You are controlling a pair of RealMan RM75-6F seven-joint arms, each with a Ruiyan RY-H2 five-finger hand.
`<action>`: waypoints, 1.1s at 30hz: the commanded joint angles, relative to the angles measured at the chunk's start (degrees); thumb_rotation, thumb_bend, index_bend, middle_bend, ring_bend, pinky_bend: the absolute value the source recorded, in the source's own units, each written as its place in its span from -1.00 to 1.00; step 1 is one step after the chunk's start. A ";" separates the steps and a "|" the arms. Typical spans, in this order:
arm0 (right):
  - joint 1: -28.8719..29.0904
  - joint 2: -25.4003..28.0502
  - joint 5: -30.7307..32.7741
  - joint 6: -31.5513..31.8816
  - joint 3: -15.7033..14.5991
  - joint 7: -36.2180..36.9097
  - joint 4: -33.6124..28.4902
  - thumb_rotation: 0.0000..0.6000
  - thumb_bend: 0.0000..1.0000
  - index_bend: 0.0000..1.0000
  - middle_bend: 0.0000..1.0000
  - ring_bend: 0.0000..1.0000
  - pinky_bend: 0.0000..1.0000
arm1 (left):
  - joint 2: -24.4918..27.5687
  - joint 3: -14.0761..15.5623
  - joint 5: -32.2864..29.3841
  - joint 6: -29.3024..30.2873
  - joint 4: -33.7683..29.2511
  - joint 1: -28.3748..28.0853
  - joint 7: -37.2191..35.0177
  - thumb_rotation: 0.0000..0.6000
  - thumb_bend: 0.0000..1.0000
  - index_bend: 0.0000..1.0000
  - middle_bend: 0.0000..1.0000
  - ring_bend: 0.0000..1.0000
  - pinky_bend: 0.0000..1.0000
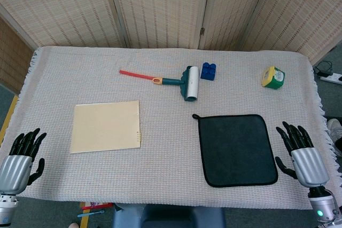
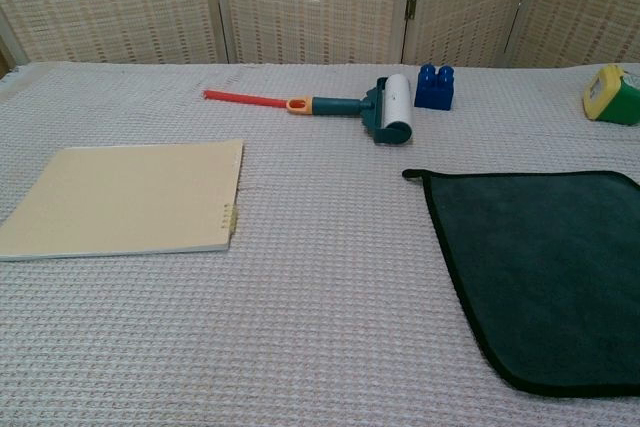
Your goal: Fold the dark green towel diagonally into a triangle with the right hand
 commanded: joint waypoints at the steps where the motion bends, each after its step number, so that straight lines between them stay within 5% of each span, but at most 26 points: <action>1: 0.16 -0.14 0.40 -0.19 0.27 0.00 0.51 0.91 -0.14 -1.00 -1.00 -1.00 -1.00 | -0.04 -0.30 -0.88 -0.58 0.17 -0.18 -0.13 1.00 0.32 -0.93 -0.95 -1.00 -1.00; 11: 2.92 -0.14 3.10 -5.20 1.64 0.08 1.40 0.91 -0.14 -0.97 -1.00 -1.00 -1.00 | -0.45 -0.71 -1.49 -1.67 0.44 -0.96 0.02 1.00 0.31 -0.94 -0.95 -1.00 -1.00; 21: 17.80 3.48 6.38 -24.81 6.94 -2.39 0.03 0.90 -0.14 -0.33 -1.00 -1.00 -1.00 | -0.28 -0.48 -1.28 -1.89 0.18 -1.19 -0.40 1.00 0.32 -0.94 -0.94 -1.00 -1.00; 33: 31.99 -9.78 10.40 -38.48 9.69 -6.84 10.25 0.91 -0.14 -0.24 -1.00 -1.00 -1.00 | -0.22 -0.55 -1.73 -1.78 0.06 -1.10 -0.36 1.00 0.31 -0.93 -0.94 -1.00 -1.00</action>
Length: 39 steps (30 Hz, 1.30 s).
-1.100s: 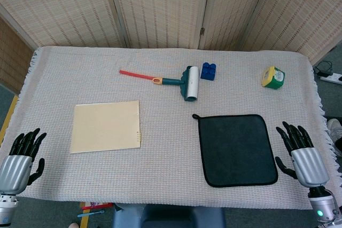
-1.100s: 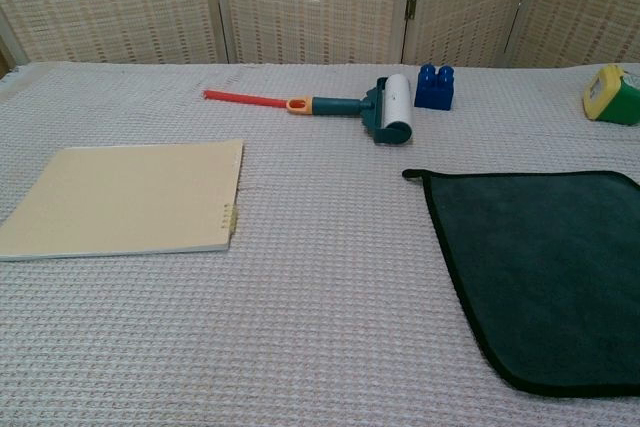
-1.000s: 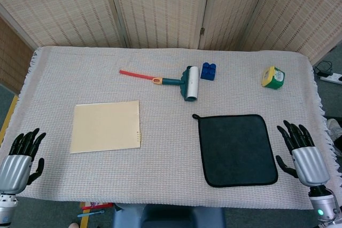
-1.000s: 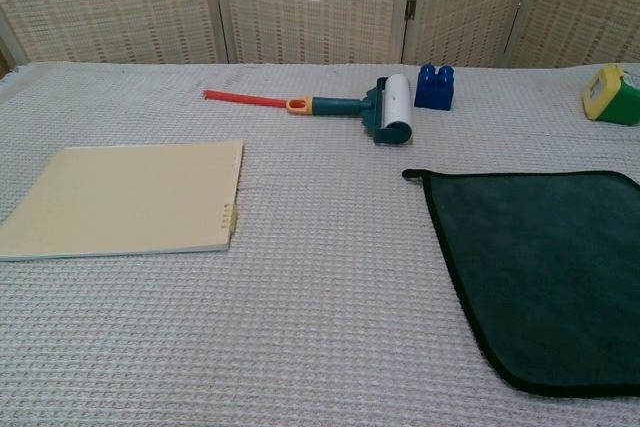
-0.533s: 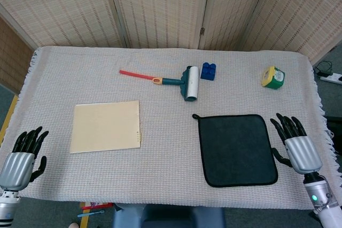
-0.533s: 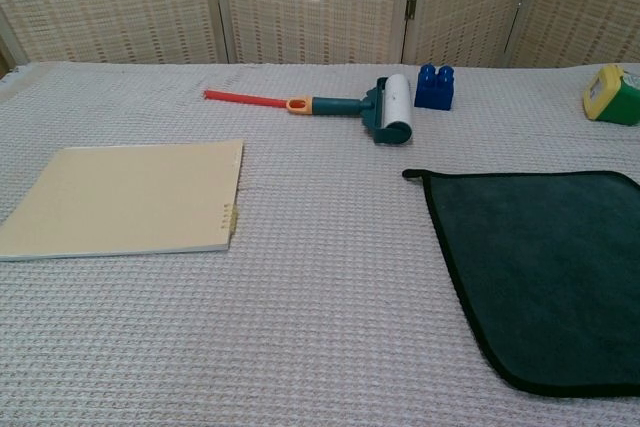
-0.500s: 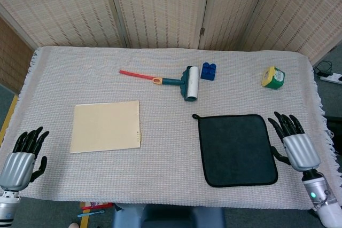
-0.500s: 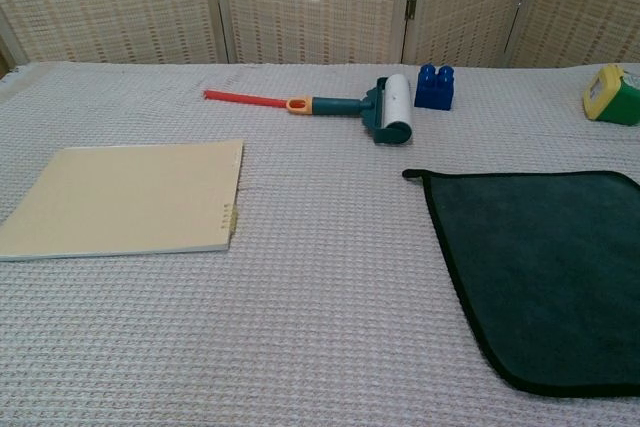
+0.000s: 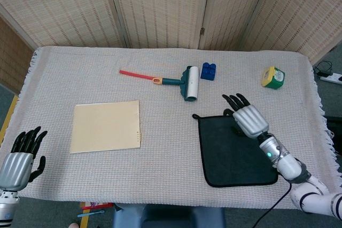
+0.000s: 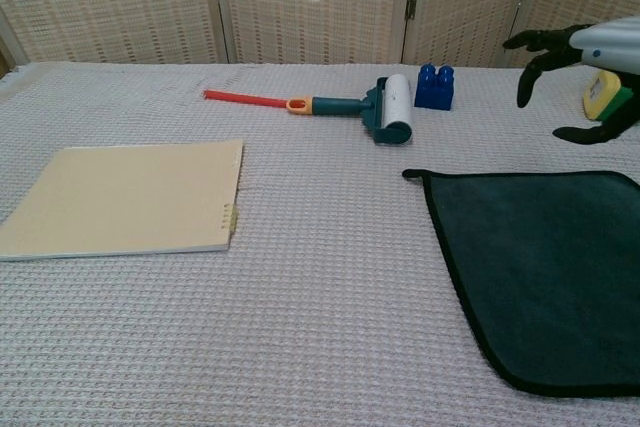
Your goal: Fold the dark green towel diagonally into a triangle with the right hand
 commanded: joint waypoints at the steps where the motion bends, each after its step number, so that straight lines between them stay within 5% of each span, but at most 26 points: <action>1: 3.99 -5.39 2.59 -4.76 0.80 -2.39 5.31 0.91 -0.14 -0.24 -1.00 -1.00 -1.00 | 0.06 0.08 0.10 -0.05 -0.07 -0.03 -0.20 1.00 0.31 -0.93 -0.94 -1.00 -1.00; 12: 10.62 -15.36 6.80 -11.24 0.30 -4.48 16.42 0.91 -0.14 -0.24 -1.00 -1.00 -1.00 | 0.61 -0.02 -0.24 -0.09 0.14 -0.02 -1.72 1.00 0.31 -0.92 -0.94 -1.00 -1.00; 39: 18.22 -26.18 6.57 -15.72 -1.87 0.87 32.15 0.91 -0.14 -0.24 -1.00 -1.00 -1.00 | 0.80 -1.00 -2.12 -0.59 1.70 -0.27 -3.45 1.00 0.31 -0.97 -0.94 -1.00 -1.00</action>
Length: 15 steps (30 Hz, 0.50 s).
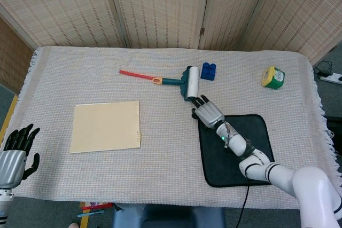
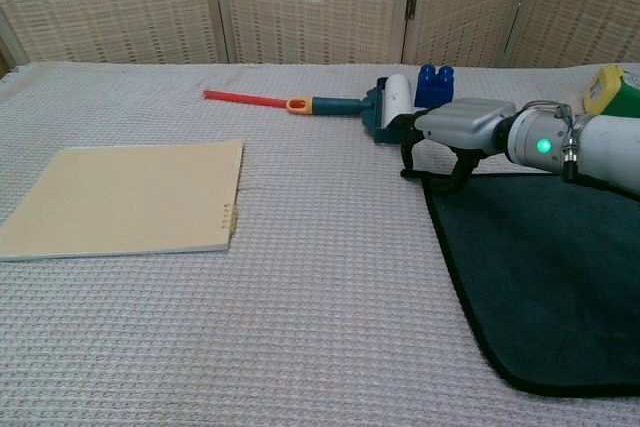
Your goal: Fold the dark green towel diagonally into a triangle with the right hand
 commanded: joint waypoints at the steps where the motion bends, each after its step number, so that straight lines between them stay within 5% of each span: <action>1: 0.58 -0.86 -0.45 -0.22 -0.37 0.92 1.41 0.90 -0.14 -0.24 -1.00 -1.00 -1.00 | 0.02 -0.06 -0.12 -0.05 0.06 -0.02 -0.08 1.00 0.31 -0.97 -0.94 -1.00 -1.00; 15: 0.80 -1.45 -2.37 1.66 -2.06 3.13 3.71 0.92 -0.14 0.12 -0.99 -1.00 -1.00 | -0.04 -0.28 -0.48 -0.23 0.50 -0.18 -0.44 1.00 0.31 -1.00 -0.95 -1.00 -1.00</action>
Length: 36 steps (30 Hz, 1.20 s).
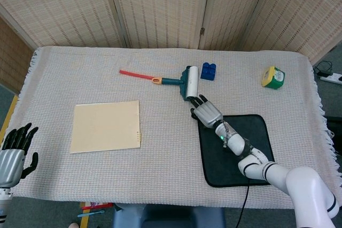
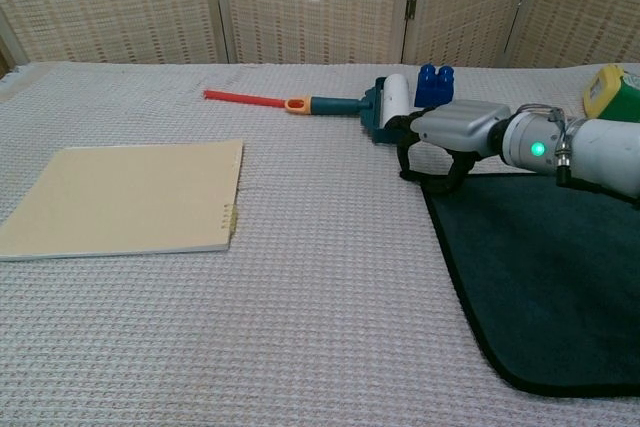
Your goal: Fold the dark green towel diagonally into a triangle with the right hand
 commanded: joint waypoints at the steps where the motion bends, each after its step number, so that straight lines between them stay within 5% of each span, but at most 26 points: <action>1: -0.11 0.21 -0.22 0.46 -0.26 -0.25 -0.04 0.92 -0.14 0.13 -0.99 -1.00 -1.00 | -0.04 -0.03 0.03 0.12 0.03 0.02 0.04 1.00 0.31 -1.00 -0.94 -1.00 -1.00; 24: -2.08 3.02 -1.11 5.03 -1.01 1.34 -3.49 0.98 -0.12 0.24 -0.90 -0.97 -1.00 | -0.22 0.16 0.53 0.41 0.31 0.01 0.00 1.00 0.32 -1.00 -0.94 -1.00 -1.00; 36: -12.91 19.53 -7.59 19.27 -8.73 -2.08 -24.15 0.99 -0.12 0.25 -0.87 -0.95 -1.00 | -0.56 0.84 1.80 0.79 -0.30 0.07 1.23 1.00 0.32 -1.00 -0.94 -1.00 -1.00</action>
